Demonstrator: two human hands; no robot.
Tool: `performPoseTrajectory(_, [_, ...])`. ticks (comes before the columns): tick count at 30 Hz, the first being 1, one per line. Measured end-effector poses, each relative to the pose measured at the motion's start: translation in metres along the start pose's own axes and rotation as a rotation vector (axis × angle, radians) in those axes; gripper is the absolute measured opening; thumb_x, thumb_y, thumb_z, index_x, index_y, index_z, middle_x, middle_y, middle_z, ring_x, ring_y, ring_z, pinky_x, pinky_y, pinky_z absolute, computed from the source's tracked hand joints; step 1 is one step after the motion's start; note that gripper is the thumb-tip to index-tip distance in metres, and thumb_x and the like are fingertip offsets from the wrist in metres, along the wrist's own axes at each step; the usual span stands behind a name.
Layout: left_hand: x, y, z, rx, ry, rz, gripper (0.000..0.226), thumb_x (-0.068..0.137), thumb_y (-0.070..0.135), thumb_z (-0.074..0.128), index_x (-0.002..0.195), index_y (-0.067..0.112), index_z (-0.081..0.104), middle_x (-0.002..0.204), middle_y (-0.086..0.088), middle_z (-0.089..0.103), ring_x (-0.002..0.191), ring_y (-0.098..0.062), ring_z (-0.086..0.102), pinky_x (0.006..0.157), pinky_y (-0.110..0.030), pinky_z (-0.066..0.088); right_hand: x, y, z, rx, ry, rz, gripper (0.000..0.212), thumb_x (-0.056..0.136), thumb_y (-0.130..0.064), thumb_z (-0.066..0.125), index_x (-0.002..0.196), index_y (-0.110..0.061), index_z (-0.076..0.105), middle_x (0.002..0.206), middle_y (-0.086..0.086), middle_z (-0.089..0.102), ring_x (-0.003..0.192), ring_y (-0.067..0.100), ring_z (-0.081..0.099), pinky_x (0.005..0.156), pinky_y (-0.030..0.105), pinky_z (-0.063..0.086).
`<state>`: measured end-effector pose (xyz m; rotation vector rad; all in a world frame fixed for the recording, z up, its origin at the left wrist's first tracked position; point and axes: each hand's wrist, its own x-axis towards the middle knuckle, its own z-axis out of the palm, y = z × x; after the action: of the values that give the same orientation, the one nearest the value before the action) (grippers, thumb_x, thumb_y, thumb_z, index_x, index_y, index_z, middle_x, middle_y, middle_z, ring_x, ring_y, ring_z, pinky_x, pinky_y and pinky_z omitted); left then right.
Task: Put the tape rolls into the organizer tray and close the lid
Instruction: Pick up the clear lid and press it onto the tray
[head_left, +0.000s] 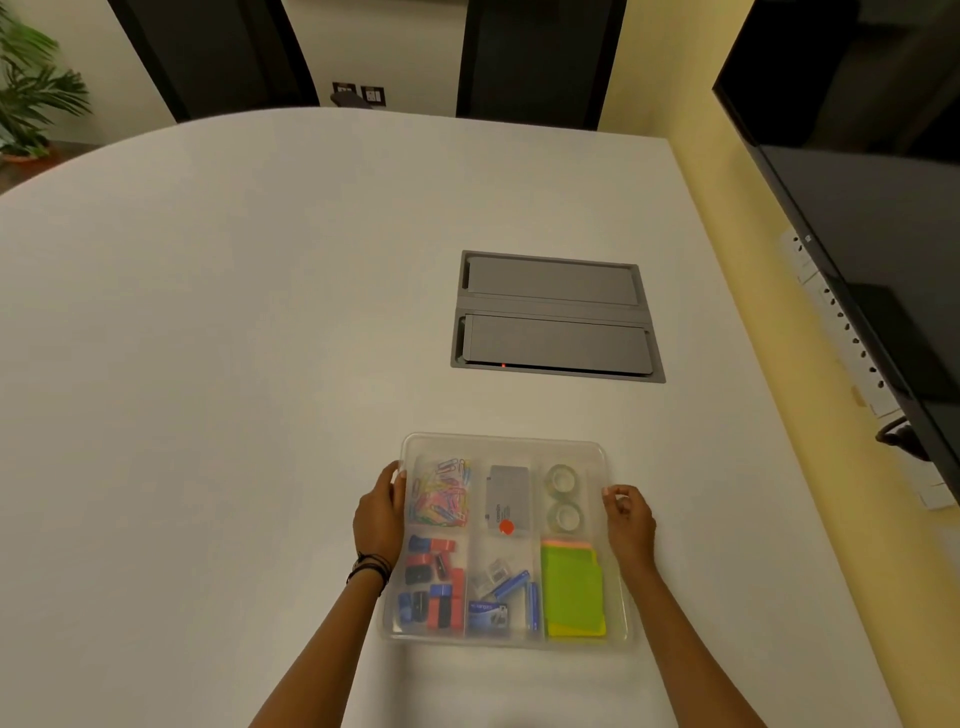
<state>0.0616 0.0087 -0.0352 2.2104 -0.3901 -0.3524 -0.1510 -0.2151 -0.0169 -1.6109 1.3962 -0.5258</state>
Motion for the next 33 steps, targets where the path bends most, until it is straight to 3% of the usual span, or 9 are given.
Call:
performPoseTrajectory(9, [-0.014, -0.001, -0.012, 0.029, -0.038, -0.001, 0.028, 0.1, 0.028, 0.041, 0.111, 0.012, 0.06, 0.08, 0.001, 0.065, 0.062, -0.015, 0.06, 0.052, -0.016, 0.042, -0.02, 0.014, -0.024, -0.096, -0.188, -0.014, 0.023, 0.094, -0.019, 0.054, 0.084, 0.0, 0.057, 0.068, 0.009, 0.05, 0.063, 0.019, 0.042, 0.054, 0.029, 0.033])
performPoseTrajectory(13, [-0.03, -0.005, -0.011, -0.001, -0.025, -0.03, 0.027, 0.099, 0.027, 0.042, 0.106, 0.011, 0.062, 0.086, -0.003, 0.068, 0.065, -0.016, 0.06, 0.055, -0.014, 0.043, -0.043, 0.028, -0.023, -0.314, -0.135, -0.084, 0.023, 0.097, -0.026, 0.046, 0.079, -0.012, 0.051, 0.064, 0.006, 0.058, 0.059, 0.025, 0.054, 0.054, 0.032, 0.038])
performPoseTrajectory(17, [-0.053, -0.013, -0.013, 0.025, -0.006, -0.028, 0.025, 0.099, 0.027, 0.042, 0.104, 0.014, 0.063, 0.078, 0.002, 0.065, 0.059, -0.011, 0.058, 0.053, -0.012, 0.042, -0.061, 0.037, -0.015, -0.41, -0.012, -0.092, 0.03, 0.099, -0.024, 0.041, 0.089, -0.001, 0.058, 0.073, 0.022, 0.066, 0.069, 0.036, 0.063, 0.059, 0.033, 0.04])
performPoseTrajectory(21, [-0.068, -0.016, -0.016, 0.06, 0.023, -0.012, 0.026, 0.099, 0.025, 0.042, 0.099, 0.015, 0.065, 0.07, 0.005, 0.063, 0.053, 0.001, 0.053, 0.049, -0.01, 0.037, -0.068, 0.035, -0.013, -0.405, 0.019, -0.11, 0.032, 0.099, -0.022, 0.04, 0.086, 0.001, 0.058, 0.072, 0.023, 0.067, 0.068, 0.038, 0.063, 0.06, 0.038, 0.046])
performPoseTrajectory(29, [-0.067, -0.012, -0.017, -0.024, -0.02, -0.036, 0.028, 0.099, 0.026, 0.041, 0.108, 0.012, 0.063, 0.075, 0.002, 0.065, 0.057, -0.007, 0.058, 0.055, -0.009, 0.045, -0.068, 0.033, -0.012, -0.361, 0.008, -0.072, 0.033, 0.1, -0.022, 0.037, 0.093, 0.003, 0.058, 0.077, 0.025, 0.067, 0.073, 0.039, 0.064, 0.064, 0.04, 0.049])
performPoseTrajectory(33, [-0.068, -0.014, -0.016, -0.019, -0.024, -0.053, 0.035, 0.097, 0.033, 0.039, 0.114, 0.012, 0.061, 0.076, 0.002, 0.064, 0.06, -0.015, 0.061, 0.062, -0.024, 0.055, -0.07, 0.032, -0.013, -0.335, 0.034, -0.082, 0.032, 0.099, -0.02, 0.04, 0.088, 0.003, 0.06, 0.075, 0.024, 0.067, 0.07, 0.036, 0.064, 0.061, 0.035, 0.044])
